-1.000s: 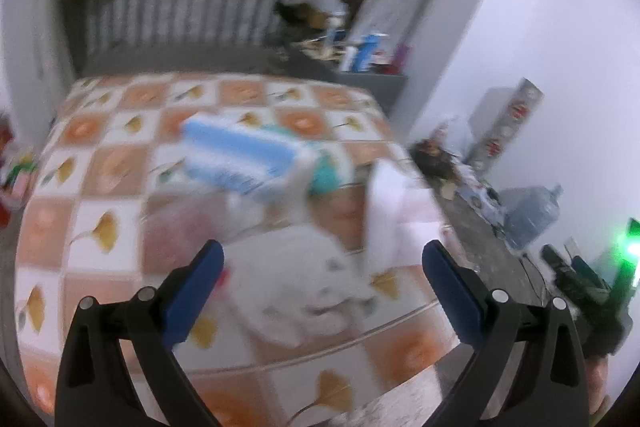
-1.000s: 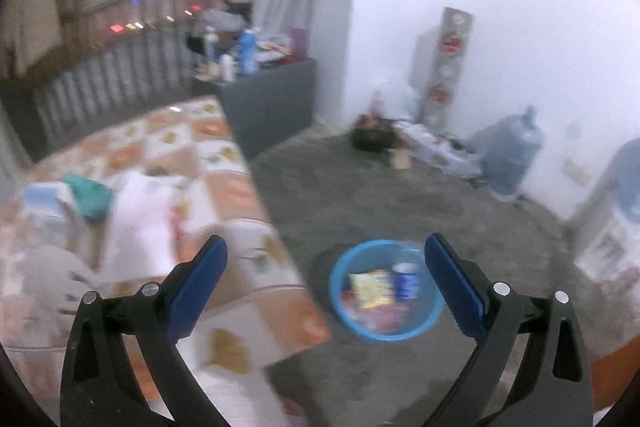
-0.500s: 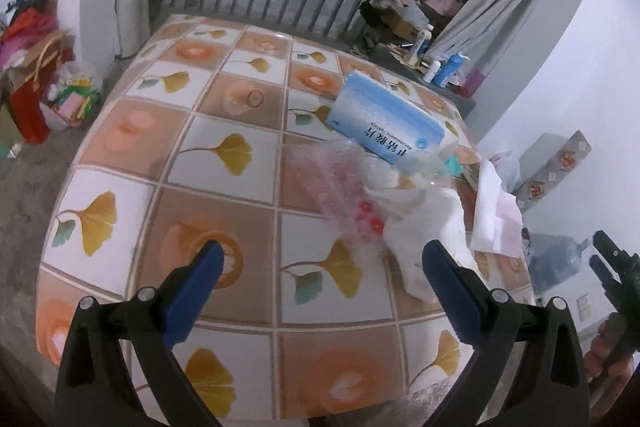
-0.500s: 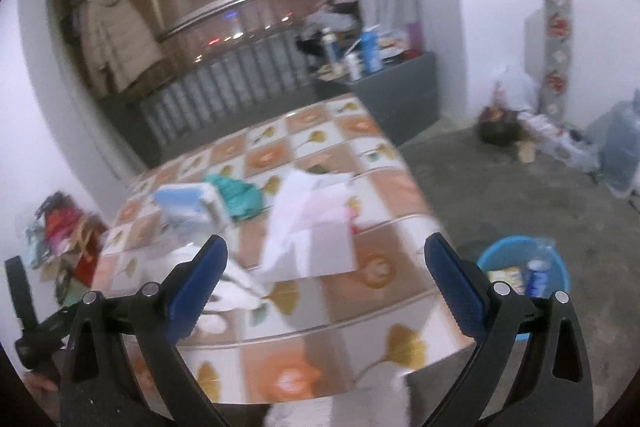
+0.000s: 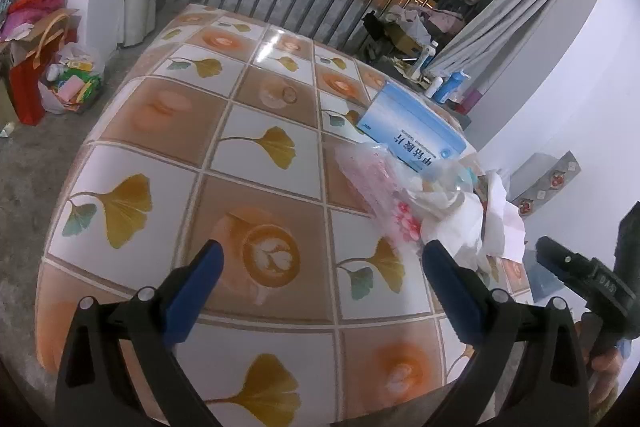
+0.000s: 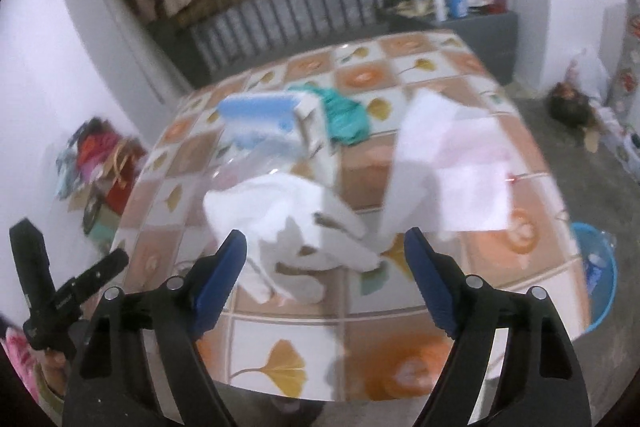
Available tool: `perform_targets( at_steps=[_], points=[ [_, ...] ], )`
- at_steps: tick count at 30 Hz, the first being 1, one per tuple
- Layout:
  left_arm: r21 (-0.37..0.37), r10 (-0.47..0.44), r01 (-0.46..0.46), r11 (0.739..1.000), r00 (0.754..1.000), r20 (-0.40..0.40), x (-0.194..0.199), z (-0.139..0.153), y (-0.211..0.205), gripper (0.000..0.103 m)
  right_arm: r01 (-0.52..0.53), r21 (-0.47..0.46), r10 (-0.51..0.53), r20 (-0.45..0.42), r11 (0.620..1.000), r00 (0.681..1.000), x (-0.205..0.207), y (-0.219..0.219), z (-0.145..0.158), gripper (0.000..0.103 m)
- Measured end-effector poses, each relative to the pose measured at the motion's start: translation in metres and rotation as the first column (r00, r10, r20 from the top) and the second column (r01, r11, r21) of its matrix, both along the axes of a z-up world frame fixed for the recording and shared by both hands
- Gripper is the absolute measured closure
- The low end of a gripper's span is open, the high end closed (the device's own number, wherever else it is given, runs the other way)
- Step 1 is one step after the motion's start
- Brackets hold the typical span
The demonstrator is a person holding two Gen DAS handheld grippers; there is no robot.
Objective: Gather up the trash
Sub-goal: 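Move both open tools back toward the tissues and plastic bags on the table, then grasp the white plastic bag with the right tool while the left tool grasps the clear red-printed bag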
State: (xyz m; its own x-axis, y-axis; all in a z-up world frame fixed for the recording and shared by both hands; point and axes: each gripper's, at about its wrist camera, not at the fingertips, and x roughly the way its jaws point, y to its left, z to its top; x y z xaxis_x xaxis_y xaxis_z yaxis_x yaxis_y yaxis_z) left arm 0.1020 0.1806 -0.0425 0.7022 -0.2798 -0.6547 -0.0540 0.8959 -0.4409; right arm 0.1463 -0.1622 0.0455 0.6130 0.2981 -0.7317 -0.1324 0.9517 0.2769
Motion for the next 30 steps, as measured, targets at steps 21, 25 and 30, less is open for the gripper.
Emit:
perform_targets(
  at_steps=[21, 25, 30],
  points=[
    [-0.030, -0.137, 0.140, 0.990, 0.988, 0.078, 0.014, 0.001, -0.009, 0.007, -0.231, -0.237, 0.212, -0.104, 0.944, 0.972, 0.021, 0.095, -0.040, 0.078],
    [-0.038, -0.165, 0.168, 0.985, 0.984, 0.070, 0.018, -0.002, -0.015, 0.017, -0.232, -0.202, 0.210, -0.124, 0.952, 0.970, 0.019, 0.090, -0.041, 0.099],
    [-0.043, -0.188, 0.190, 0.981, 0.981, 0.046, 0.023, -0.005, -0.021, 0.028, -0.212, -0.120, 0.200, -0.101, 0.970, 0.975, 0.011, 0.074, -0.031, 0.102]
  ],
)
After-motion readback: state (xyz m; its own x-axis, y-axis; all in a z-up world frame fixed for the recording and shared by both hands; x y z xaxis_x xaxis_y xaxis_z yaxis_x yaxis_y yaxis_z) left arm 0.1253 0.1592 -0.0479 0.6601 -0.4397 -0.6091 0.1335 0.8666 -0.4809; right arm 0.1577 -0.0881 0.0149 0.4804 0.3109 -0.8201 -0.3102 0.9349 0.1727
